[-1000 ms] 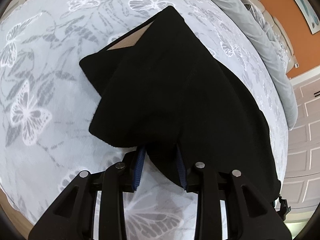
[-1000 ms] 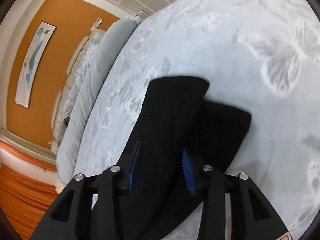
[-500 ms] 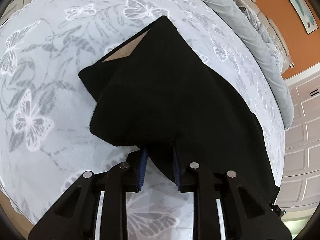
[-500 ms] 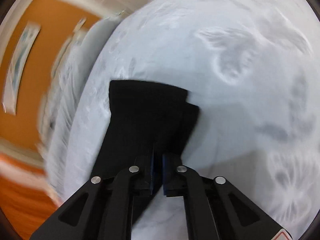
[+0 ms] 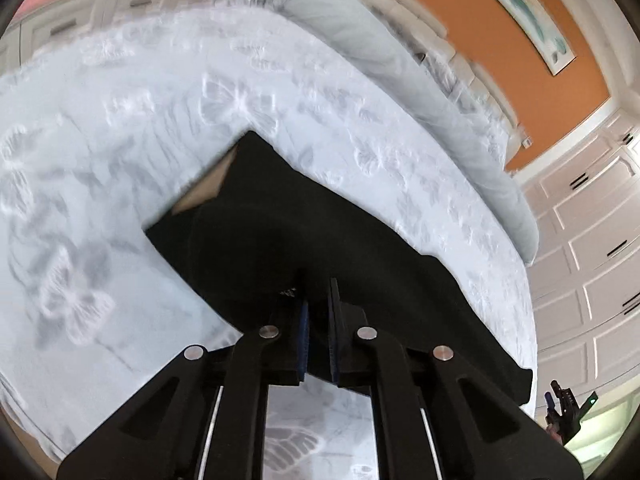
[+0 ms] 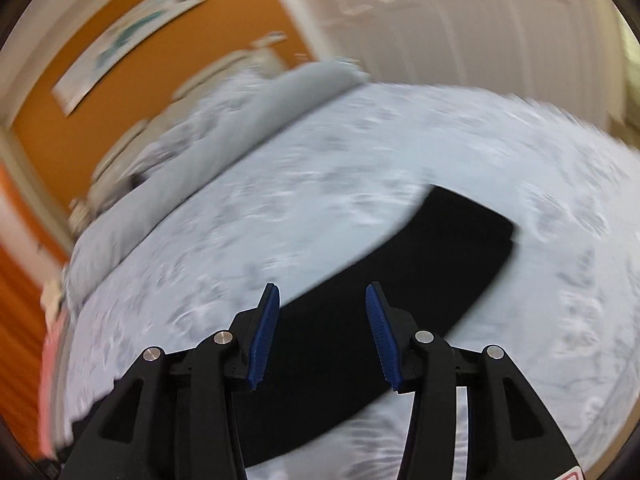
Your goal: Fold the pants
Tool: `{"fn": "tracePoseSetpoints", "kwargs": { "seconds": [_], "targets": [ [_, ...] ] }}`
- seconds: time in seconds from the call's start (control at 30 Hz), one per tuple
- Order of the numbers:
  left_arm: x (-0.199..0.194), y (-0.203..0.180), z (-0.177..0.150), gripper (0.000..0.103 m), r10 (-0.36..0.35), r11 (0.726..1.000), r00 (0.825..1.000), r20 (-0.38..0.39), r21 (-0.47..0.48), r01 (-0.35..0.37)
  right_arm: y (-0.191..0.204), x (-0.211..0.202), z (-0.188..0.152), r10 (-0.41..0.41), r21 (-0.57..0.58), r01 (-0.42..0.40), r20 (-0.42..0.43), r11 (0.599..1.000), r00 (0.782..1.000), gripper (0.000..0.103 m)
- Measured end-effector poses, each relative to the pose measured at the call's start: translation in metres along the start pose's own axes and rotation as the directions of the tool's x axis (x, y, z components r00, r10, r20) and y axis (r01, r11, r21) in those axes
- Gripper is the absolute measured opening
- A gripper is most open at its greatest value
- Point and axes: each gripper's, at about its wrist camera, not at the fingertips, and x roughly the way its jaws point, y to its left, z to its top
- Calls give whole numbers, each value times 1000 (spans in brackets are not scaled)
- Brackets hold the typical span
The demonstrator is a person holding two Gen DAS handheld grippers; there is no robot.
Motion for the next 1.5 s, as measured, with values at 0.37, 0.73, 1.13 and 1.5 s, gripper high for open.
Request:
{"fn": "tracePoseSetpoints", "kwargs": {
  "seconds": [0.37,0.73,1.13,1.5],
  "targets": [
    [22,49,-7,22,145,987,984,-100,-58,-152,199,43,-80,293,-494,-420,-316,762,902,50],
    [59,62,-4,23,161,980,964,-211,-83,-181,380,188,-166,174,-509,-601,-657,616,734,7],
    [57,50,5,64,274,961,952,-134,3,-276,366,163,-143,300,-544,-513,-434,664,849,51],
    [-8,71,17,70,424,900,903,67,-144,-412,391,180,-218,187,-517,-558,-603,649,776,4]
  ]
}}
